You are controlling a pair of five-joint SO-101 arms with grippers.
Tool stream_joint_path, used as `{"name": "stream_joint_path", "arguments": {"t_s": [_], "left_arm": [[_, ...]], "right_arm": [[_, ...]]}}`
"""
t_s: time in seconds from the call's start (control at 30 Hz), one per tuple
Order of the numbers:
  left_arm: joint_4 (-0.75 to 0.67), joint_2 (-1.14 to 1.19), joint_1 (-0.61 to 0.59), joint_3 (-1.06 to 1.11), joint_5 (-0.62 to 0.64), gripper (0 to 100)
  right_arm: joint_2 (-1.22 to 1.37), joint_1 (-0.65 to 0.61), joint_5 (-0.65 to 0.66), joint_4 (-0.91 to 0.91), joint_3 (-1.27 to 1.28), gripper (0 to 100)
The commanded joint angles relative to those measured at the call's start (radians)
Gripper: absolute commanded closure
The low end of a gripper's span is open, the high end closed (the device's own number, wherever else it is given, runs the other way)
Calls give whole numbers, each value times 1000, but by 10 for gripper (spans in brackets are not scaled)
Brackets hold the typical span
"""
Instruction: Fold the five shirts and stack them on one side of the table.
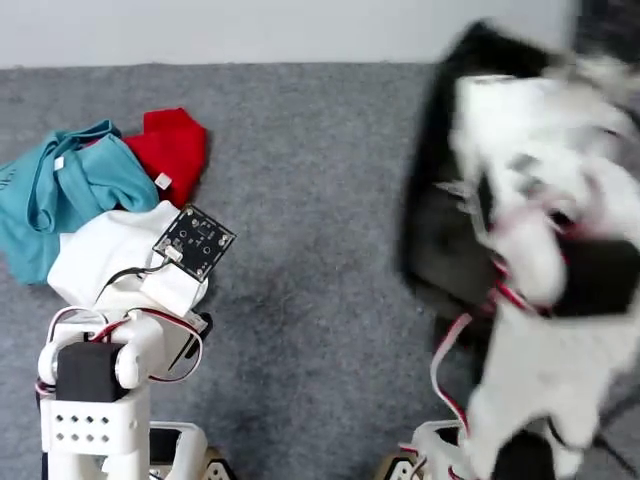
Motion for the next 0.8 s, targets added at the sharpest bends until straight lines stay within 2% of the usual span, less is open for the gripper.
{"name": "stream_joint_path", "arguments": {"t_s": [0.0, 0.17, 0.33, 0.53, 0.77], "left_arm": [[-15, -15, 9, -1, -9, 834], [-15, -15, 9, -1, -9, 834], [-15, -15, 9, -1, -9, 834], [-15, -15, 9, -1, -9, 834], [-14, -15, 9, -1, -9, 834]], "right_arm": [[81, -219, -25, 7, 2, 990], [148, -458, -25, 8, -144, 991], [202, -544, 43, 143, -453, 991], [312, -433, 55, 174, -500, 991], [562, -242, 52, 173, -379, 990]]}}
